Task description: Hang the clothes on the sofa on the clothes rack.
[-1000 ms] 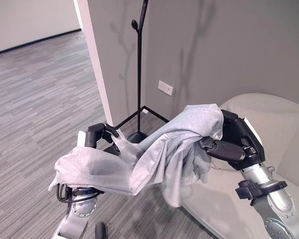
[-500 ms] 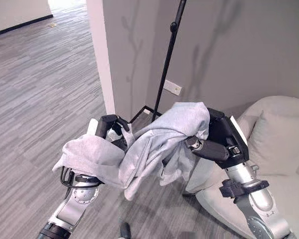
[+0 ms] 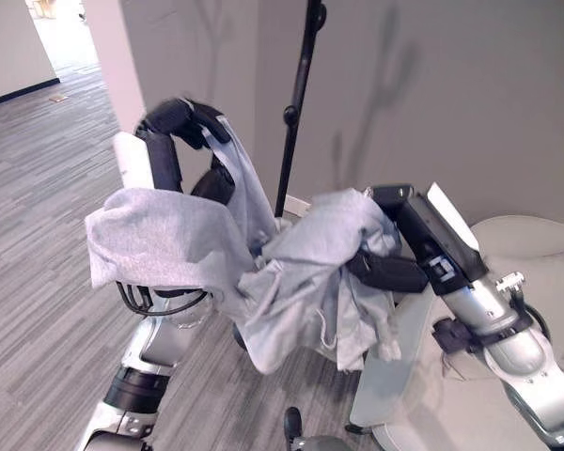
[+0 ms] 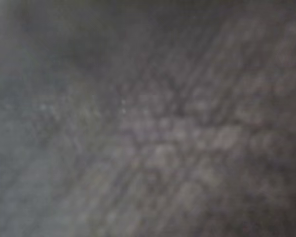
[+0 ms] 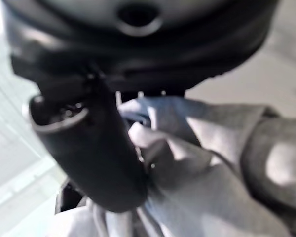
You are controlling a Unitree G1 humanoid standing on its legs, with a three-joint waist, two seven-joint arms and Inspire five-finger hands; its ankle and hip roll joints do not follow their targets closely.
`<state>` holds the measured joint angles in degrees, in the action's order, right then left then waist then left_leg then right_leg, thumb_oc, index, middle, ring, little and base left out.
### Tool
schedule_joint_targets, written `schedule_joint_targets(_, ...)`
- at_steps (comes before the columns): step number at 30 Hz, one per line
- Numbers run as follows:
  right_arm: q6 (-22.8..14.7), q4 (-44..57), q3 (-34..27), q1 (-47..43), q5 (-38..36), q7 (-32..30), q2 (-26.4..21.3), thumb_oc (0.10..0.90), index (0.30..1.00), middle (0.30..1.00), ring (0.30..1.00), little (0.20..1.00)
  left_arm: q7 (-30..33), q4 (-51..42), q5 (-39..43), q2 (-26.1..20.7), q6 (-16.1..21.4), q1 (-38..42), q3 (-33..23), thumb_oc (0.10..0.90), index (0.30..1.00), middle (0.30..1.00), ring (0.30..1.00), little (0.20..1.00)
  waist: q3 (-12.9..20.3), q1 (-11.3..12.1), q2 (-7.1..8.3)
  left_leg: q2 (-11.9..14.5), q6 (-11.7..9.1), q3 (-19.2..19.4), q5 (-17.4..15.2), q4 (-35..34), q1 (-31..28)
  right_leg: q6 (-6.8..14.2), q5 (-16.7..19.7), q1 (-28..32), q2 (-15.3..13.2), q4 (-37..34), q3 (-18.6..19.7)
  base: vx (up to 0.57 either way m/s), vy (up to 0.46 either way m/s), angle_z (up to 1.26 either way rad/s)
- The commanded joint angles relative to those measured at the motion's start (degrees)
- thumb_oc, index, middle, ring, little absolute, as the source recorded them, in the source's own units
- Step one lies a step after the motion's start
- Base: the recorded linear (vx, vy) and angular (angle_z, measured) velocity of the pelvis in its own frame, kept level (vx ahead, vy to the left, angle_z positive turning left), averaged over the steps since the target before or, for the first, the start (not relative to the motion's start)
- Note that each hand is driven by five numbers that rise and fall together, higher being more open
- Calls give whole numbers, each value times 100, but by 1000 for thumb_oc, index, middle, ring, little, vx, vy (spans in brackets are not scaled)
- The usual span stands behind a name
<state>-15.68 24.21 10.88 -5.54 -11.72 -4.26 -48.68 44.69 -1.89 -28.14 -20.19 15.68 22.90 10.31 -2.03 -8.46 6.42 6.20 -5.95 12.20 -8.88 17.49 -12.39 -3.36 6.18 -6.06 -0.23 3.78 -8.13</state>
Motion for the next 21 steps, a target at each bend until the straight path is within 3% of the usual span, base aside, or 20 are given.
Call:
schedule_joint_targets(1,-708,530,-659,-572,281,-629,-106,400,300,300,300,300,363,-259,-526,-693,-32,688,150,400,300,300,300,300,446,-119,201,746,50,-169,1382,700,515,566,71,226,-76,-213,-34,280,-199,-6)
schedule_joint_targets(2,-686,432,-647,-699,526,-784,-123,400,300,300,300,300,556,14,-669,-836,-235,835,70,400,300,300,300,300,451,-69,278,850,130,-85,1476,1332,775,416,-122,461,-21,-252,19,291,-188,-8)
schedule_joint_targets(3,-682,425,-633,-719,548,-805,-116,400,300,300,300,300,572,35,-672,-842,-237,857,78,400,300,300,300,300,436,-71,281,859,134,-92,1456,1394,809,413,-123,456,-19,-251,21,329,-94,-41)
schedule_joint_targets(4,-557,445,-638,-764,1086,-959,-97,400,300,300,300,300,783,326,-776,-898,-460,1159,-119,400,300,300,300,300,369,-29,310,827,243,46,1109,1518,1221,413,-256,637,-66,-217,160,230,46,-41)
schedule_joint_targets(6,-564,456,-644,-880,1467,-1087,-84,400,300,300,300,300,996,566,-1043,-1023,-699,1376,-174,400,300,300,300,300,327,62,333,758,284,123,812,1101,1634,474,-334,796,-138,-199,312,249,115,-33)
schedule_joint_targets(8,-648,343,-557,-1196,1977,-1400,-147,400,300,300,300,300,1048,472,-1301,-1137,-744,1463,-117,400,300,300,300,300,272,211,278,663,237,141,943,-62,1858,600,-379,869,-228,-183,339,155,205,-39)
schedule_joint_targets(10,-550,434,-640,-1112,2124,-1341,6,400,300,300,300,300,1090,521,-1302,-1330,-903,1367,-438,400,300,300,300,300,351,236,178,471,174,-51,936,-1136,1413,670,-479,889,-208,-104,453,202,200,-60)
schedule_joint_targets(14,-572,547,-871,-1064,2353,-1454,158,400,300,300,300,300,1186,411,-1597,-1382,-1112,1420,-463,400,300,300,300,300,672,149,127,232,125,87,1114,-1998,736,822,-395,938,-312,-250,363,145,101,-31)
schedule_joint_targets(21,-426,383,-1267,-1047,2707,-1734,65,400,300,300,300,300,993,-173,-1842,-1451,-1070,1175,-706,400,300,300,300,300,832,237,-7,135,177,90,1017,-2249,541,958,-217,1001,-412,-619,406,22,62,13)
